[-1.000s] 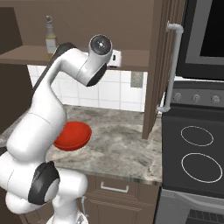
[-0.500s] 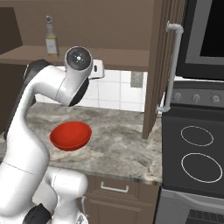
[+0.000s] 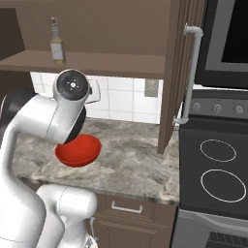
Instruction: Retrieve the bottle and the shaker from the cabinet and place them next to the mixing bowl on the counter. Then add garlic from the fridge to the mixing bowl.
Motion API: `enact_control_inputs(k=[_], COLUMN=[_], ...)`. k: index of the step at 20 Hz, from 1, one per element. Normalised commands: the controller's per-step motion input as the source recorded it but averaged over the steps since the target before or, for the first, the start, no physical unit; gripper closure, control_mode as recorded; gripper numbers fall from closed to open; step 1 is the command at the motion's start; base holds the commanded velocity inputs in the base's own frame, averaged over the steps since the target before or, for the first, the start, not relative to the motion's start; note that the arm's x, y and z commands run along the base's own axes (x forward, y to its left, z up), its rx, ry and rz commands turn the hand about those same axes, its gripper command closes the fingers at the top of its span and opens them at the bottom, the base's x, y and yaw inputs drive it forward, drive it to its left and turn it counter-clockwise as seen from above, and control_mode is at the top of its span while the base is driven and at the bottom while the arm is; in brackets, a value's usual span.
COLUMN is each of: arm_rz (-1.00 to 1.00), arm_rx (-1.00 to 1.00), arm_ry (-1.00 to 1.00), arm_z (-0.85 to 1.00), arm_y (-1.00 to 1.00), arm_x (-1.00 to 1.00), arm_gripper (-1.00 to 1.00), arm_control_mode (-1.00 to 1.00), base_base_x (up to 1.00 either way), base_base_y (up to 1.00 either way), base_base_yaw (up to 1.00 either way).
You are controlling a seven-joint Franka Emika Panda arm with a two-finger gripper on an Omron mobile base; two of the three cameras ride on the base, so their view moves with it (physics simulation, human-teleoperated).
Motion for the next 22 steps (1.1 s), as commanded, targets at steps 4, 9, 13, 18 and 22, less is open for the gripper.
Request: enact_control_inputs(k=[4, 9, 13, 18, 22], arm_rz=[0.23, 0.21, 0.11, 0.04, 0.02], arm_rx=[-0.04, -0.06, -0.05, -0.10, -0.10], arm_ry=[0.00, 0.01, 0.03, 0.16, 0.21], arm_z=[-0.37, -0.58, -0.62, -0.64, -0.76], arm_y=[0.00, -0.01, -0.06, -0.01, 0.00], arm_x=[-0.09, 0.19, 0.34, 0.41, 0.49], arm_gripper=[1.00, 1.00, 1.00, 1.00, 1.00], arm_control_mode=[-1.00, -1.00, -1.00, -1.00, -1.00], base_base_x=[0.00, 0.00, 0.00, 0.00, 0.00], base_base_y=[0.00, 0.00, 0.00, 0.00, 0.00], base_base_yaw=[0.00, 0.00, 0.00, 0.00, 0.00])
